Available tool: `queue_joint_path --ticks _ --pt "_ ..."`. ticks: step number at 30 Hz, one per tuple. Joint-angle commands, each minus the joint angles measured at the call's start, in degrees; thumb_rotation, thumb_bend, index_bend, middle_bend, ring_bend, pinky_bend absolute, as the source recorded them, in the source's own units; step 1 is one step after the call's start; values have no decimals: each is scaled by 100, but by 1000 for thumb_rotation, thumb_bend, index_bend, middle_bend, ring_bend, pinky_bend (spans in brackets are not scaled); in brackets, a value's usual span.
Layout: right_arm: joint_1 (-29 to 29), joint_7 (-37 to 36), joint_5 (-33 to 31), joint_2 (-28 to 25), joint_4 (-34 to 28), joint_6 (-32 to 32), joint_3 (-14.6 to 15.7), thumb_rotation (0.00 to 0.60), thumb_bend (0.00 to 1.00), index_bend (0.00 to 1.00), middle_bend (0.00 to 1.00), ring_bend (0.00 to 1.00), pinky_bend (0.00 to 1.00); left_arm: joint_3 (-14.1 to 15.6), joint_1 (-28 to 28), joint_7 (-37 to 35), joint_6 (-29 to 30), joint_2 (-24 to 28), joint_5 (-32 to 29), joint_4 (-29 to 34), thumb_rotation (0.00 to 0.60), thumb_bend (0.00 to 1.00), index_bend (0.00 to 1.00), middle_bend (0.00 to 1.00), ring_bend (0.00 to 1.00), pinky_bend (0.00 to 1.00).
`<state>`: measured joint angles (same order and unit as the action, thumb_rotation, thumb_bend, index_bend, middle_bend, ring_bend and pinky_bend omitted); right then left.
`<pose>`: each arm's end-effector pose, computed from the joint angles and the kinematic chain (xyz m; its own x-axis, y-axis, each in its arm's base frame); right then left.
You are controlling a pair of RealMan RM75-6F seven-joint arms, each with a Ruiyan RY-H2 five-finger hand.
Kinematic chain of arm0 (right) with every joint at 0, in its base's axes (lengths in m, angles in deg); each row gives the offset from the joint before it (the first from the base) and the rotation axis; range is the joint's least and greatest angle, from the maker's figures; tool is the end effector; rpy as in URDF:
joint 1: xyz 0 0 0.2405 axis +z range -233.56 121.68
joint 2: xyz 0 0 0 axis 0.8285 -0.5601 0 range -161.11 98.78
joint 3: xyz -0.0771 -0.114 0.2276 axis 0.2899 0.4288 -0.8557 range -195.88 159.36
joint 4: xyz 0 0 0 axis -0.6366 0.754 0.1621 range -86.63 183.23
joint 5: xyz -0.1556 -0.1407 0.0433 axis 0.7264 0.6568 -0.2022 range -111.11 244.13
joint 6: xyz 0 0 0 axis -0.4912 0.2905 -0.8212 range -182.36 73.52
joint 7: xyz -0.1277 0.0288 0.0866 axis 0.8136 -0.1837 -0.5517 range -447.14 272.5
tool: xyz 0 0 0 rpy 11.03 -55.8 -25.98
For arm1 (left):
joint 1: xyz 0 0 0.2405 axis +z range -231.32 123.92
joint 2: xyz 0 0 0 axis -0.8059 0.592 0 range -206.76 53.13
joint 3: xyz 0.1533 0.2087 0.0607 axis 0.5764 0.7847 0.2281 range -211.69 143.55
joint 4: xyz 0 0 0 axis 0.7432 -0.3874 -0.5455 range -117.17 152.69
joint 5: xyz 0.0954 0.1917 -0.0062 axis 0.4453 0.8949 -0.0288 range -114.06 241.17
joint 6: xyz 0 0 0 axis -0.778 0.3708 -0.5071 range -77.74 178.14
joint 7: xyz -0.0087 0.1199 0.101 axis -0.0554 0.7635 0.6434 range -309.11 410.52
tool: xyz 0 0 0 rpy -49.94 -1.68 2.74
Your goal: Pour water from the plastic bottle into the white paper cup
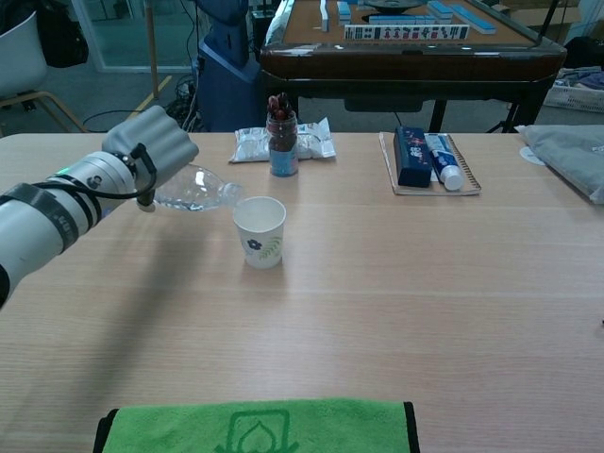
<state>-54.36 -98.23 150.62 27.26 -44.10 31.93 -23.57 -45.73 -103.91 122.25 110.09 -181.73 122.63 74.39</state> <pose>-0.3369 -0.1853 0.2049 0.3061 0.0558 0.9504 -0.9510 0.0648 0.3025 -0.1511 0.4248 -0.0569 0.9750 -0.1610 0.1533 0.1178 -0.2111 -0.9703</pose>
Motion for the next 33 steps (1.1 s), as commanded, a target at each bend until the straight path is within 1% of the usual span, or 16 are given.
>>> queue_joint_path --ticks 1,8,27,33 --pt "5 -1 1 4 4 -11 4 600 182 377 365 376 575 33 -16 18 5 25 16 5 600 171 605 600 589 750" --pt "9 -5 -8 10 12 -18 3 600 182 377 365 376 575 154 -86 66 1 112 140 23 600 176 601 600 589 750" --pt "-2 -38 14 -9 2 7 10 600 181 377 365 376 575 252 -216 416 -65 116 -10 -21 600 176 597 600 589 750" --pt "-1 -40 12 -7 11 2 12 600 182 377 365 376 575 233 -232 431 -37 104 -67 -3 600 177 597 600 589 750"
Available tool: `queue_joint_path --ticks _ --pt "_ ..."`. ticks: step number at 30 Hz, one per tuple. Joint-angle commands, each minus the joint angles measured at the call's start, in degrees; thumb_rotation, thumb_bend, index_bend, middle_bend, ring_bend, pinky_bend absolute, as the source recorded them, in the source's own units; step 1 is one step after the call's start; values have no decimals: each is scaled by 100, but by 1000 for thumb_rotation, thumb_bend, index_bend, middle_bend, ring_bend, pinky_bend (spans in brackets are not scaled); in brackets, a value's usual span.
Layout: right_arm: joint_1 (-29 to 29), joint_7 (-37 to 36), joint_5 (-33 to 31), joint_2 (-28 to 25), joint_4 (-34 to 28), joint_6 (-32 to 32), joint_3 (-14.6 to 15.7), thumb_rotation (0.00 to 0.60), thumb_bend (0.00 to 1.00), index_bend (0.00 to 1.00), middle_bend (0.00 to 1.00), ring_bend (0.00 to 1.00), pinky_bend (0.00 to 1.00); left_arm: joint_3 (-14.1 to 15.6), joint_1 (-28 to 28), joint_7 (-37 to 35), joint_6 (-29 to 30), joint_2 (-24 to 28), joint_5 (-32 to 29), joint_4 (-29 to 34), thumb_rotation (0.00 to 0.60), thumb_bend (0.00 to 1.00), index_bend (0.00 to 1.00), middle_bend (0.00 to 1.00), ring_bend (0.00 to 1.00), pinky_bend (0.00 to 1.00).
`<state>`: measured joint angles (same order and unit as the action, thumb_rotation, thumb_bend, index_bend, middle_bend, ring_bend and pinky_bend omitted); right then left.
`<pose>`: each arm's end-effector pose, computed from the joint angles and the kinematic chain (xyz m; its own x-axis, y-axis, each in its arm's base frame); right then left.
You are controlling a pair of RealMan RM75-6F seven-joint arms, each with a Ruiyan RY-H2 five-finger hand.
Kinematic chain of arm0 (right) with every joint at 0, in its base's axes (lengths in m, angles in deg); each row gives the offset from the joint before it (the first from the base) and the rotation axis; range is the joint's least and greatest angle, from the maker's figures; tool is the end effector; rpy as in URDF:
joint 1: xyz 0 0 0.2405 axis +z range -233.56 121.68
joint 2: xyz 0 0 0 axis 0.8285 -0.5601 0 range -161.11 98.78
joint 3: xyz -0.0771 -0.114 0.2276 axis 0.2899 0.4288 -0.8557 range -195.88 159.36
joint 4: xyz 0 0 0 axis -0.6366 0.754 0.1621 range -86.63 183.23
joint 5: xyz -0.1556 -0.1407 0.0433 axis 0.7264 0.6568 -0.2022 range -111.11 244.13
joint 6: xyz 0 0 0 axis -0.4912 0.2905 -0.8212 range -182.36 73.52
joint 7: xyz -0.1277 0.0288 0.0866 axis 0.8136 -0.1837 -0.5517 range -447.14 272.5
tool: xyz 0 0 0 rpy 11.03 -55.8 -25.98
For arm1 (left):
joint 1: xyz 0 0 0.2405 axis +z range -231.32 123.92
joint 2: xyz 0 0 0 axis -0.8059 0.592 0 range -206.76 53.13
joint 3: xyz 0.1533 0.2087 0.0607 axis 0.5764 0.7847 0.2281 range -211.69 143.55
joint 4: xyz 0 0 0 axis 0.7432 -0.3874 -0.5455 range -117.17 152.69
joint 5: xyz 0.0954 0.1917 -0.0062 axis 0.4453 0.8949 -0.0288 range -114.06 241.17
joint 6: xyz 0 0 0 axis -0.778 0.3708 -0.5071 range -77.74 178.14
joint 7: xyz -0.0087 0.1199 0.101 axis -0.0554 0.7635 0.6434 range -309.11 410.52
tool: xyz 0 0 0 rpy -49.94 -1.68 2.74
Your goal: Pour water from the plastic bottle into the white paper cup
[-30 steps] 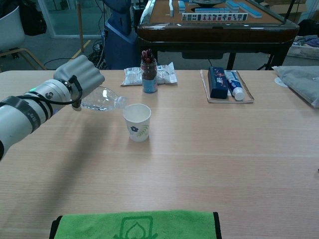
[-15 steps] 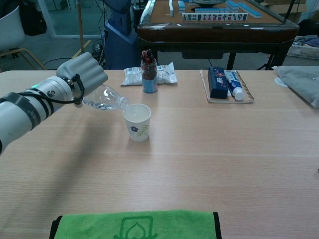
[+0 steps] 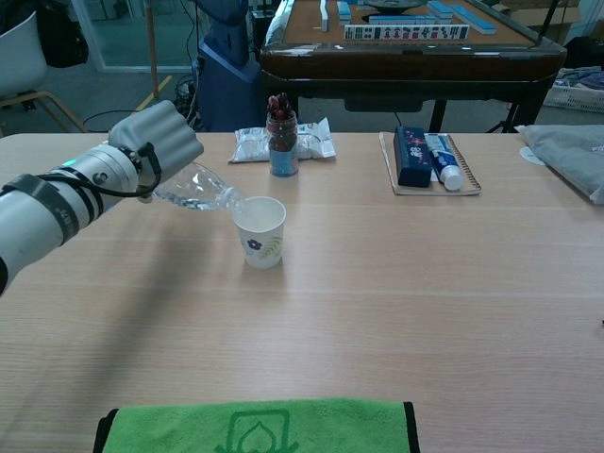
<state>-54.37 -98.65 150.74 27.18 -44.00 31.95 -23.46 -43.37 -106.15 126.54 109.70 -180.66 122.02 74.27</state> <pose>-0.3371 -0.1849 0.2052 0.3023 0.0544 0.9517 -0.9522 0.0631 0.2989 -0.1447 0.4296 -0.0555 0.9763 -0.2124 0.0420 -0.0044 -0.2133 -0.9770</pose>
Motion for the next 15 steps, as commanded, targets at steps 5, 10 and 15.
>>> queue_joint_path --ticks 5,10,15 --pt "-1 8 3 3 -3 6 0 600 181 377 365 376 575 -15 -25 -39 10 -8 -37 51 600 178 597 600 589 750" --pt "-3 5 5 4 2 12 1 600 182 377 365 376 575 -118 25 -137 73 -53 -216 111 600 178 596 600 589 750" --pt "2 16 5 9 4 -1 5 600 181 377 365 376 575 -338 90 -252 132 -148 -600 247 600 178 596 600 589 750"
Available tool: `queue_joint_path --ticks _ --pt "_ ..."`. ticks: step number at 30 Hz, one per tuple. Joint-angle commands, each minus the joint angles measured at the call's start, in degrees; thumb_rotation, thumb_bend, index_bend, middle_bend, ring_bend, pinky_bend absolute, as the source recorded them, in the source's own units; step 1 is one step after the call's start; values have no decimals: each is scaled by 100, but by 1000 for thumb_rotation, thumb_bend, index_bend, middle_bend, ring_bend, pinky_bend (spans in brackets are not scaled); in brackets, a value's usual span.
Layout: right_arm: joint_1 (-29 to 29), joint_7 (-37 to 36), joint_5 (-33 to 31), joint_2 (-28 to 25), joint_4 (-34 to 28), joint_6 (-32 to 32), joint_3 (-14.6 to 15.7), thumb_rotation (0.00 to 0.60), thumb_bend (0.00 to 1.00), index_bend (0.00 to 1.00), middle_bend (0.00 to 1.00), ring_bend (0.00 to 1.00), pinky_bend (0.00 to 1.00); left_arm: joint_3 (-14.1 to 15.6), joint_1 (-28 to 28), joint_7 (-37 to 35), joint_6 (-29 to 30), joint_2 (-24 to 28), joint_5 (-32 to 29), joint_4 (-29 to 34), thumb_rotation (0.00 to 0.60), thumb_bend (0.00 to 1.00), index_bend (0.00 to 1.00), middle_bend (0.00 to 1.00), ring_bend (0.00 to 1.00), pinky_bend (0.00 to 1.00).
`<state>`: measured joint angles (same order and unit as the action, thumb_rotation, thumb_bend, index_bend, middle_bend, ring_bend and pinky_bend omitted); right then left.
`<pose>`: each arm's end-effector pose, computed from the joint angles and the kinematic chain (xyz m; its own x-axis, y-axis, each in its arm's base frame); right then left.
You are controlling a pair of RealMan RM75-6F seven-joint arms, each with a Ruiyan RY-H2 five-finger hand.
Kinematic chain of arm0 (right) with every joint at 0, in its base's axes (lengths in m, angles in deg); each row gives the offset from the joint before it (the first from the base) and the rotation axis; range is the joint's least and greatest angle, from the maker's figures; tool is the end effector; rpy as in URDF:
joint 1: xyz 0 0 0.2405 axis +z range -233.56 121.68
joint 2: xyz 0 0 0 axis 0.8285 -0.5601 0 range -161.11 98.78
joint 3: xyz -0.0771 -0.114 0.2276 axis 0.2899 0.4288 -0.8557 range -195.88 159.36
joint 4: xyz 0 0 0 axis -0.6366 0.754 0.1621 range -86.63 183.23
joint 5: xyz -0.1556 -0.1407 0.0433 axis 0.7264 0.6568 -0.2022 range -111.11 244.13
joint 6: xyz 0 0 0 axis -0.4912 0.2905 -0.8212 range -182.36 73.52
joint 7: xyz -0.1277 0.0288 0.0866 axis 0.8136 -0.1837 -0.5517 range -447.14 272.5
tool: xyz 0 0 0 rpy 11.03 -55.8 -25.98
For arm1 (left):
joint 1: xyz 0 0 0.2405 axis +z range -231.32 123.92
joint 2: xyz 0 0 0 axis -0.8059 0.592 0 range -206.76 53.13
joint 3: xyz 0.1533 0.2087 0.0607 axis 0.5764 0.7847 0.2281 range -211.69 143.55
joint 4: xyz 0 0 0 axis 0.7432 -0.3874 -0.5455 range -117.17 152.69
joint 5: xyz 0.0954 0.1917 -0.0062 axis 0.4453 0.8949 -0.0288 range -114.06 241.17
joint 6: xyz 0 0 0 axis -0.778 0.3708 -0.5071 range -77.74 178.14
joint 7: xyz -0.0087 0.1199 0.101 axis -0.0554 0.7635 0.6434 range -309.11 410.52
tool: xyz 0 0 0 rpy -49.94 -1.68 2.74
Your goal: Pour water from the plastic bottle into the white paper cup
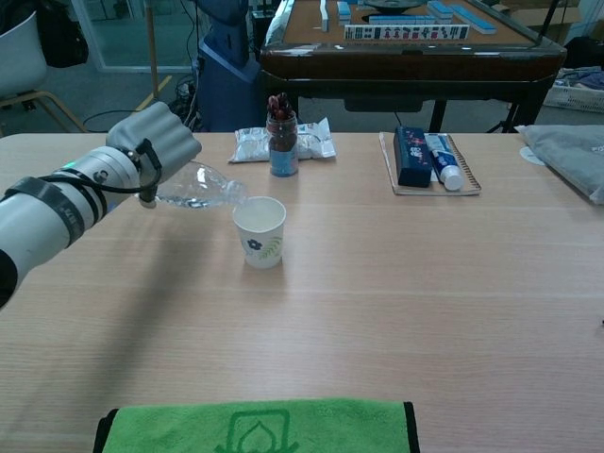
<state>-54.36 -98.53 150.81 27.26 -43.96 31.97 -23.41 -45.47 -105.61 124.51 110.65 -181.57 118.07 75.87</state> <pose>-0.3371 -0.1848 0.2047 0.3038 0.0535 0.9512 -0.9518 0.0620 0.3004 -0.1447 0.4273 -0.0574 0.9789 -0.1320 0.1562 0.1271 -0.2055 -0.9704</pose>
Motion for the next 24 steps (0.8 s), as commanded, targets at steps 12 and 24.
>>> queue_joint_path --ticks 12,24 --pt "6 6 -12 9 10 -21 4 600 182 377 365 376 575 -616 63 -211 254 -182 -1133 593 600 178 595 600 589 750" --pt "23 74 -8 46 24 -62 23 600 182 377 365 376 575 -1151 378 -1577 710 10 -1431 1064 600 178 596 600 592 755"
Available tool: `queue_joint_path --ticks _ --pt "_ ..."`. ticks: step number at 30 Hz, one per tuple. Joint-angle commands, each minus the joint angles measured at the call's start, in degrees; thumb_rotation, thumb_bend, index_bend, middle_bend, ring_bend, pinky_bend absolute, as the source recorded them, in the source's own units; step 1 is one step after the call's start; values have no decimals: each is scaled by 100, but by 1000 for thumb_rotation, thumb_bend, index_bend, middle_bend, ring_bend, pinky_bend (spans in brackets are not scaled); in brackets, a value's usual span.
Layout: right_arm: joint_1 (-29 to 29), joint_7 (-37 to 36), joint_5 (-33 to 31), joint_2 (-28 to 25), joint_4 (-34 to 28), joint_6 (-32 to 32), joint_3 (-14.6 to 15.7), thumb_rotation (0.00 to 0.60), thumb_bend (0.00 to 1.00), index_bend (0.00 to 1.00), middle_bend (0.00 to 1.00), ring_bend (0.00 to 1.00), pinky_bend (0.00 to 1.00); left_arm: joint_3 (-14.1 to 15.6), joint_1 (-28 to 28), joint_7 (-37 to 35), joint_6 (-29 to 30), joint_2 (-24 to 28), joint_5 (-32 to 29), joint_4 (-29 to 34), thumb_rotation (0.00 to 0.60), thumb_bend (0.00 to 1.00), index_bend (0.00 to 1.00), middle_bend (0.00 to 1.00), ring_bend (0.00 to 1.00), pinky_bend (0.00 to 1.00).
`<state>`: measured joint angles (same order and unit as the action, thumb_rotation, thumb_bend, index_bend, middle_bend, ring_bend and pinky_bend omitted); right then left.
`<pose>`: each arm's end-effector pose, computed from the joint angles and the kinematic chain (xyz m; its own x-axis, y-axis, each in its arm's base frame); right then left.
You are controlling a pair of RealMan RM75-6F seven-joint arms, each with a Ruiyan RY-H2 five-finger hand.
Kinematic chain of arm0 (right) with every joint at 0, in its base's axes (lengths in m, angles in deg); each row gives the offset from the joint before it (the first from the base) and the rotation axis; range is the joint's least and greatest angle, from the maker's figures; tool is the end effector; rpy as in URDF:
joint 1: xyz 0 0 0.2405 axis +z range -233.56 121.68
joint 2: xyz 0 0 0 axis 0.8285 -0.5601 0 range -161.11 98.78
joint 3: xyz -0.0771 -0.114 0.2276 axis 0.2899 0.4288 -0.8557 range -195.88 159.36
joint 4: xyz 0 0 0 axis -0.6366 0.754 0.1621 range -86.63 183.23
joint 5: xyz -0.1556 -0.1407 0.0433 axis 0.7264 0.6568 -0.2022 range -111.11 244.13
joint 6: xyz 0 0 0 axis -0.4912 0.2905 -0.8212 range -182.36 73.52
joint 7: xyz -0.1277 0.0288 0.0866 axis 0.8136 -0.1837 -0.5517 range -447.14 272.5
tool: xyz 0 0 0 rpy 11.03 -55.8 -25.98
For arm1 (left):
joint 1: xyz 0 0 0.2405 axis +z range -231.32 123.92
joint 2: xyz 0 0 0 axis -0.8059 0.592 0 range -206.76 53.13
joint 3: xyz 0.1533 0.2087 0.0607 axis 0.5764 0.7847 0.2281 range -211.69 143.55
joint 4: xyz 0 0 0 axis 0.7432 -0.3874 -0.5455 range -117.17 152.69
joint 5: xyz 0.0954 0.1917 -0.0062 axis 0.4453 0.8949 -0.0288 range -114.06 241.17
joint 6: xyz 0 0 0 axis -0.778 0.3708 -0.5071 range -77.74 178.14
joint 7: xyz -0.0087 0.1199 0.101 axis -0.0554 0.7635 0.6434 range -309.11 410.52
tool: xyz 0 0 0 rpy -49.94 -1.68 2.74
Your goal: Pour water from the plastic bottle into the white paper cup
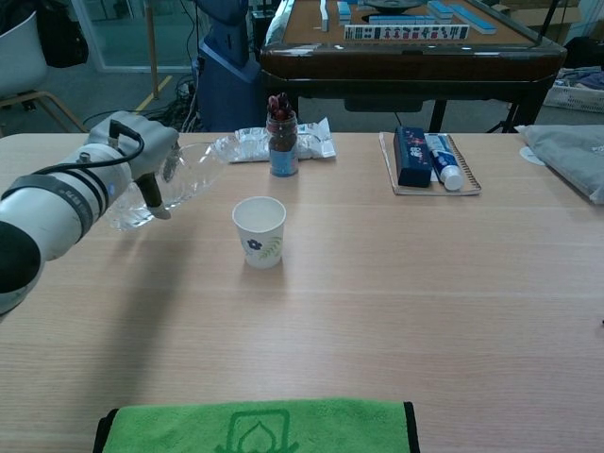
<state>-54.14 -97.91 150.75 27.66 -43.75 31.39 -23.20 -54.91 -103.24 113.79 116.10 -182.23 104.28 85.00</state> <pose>-0.3381 -0.1853 0.2009 0.3104 0.0407 0.9497 -0.9494 0.0630 0.3076 -0.1430 0.4199 -0.0468 0.7814 0.1157 0.6133 0.6208 -0.0433 -0.7828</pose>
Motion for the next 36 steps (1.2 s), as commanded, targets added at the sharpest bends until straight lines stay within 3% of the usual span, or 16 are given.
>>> queue_joint_path --ticks 1,13,21,36 --pt "4 23 -5 11 5 -8 2 600 182 377 365 376 575 -243 179 -656 209 88 -40 176 600 178 596 600 592 755" --pt "10 100 -13 40 7 -22 11 600 182 377 365 376 575 -751 784 -3051 673 64 190 291 600 178 594 603 592 756" --pt "23 144 -25 62 15 -56 19 600 181 377 365 376 575 -736 1169 -3736 686 209 154 292 600 177 589 603 591 755" --pt "56 252 -99 119 64 -156 23 600 182 377 365 376 575 -466 1731 -5021 759 52 599 -352 600 177 575 603 584 755"
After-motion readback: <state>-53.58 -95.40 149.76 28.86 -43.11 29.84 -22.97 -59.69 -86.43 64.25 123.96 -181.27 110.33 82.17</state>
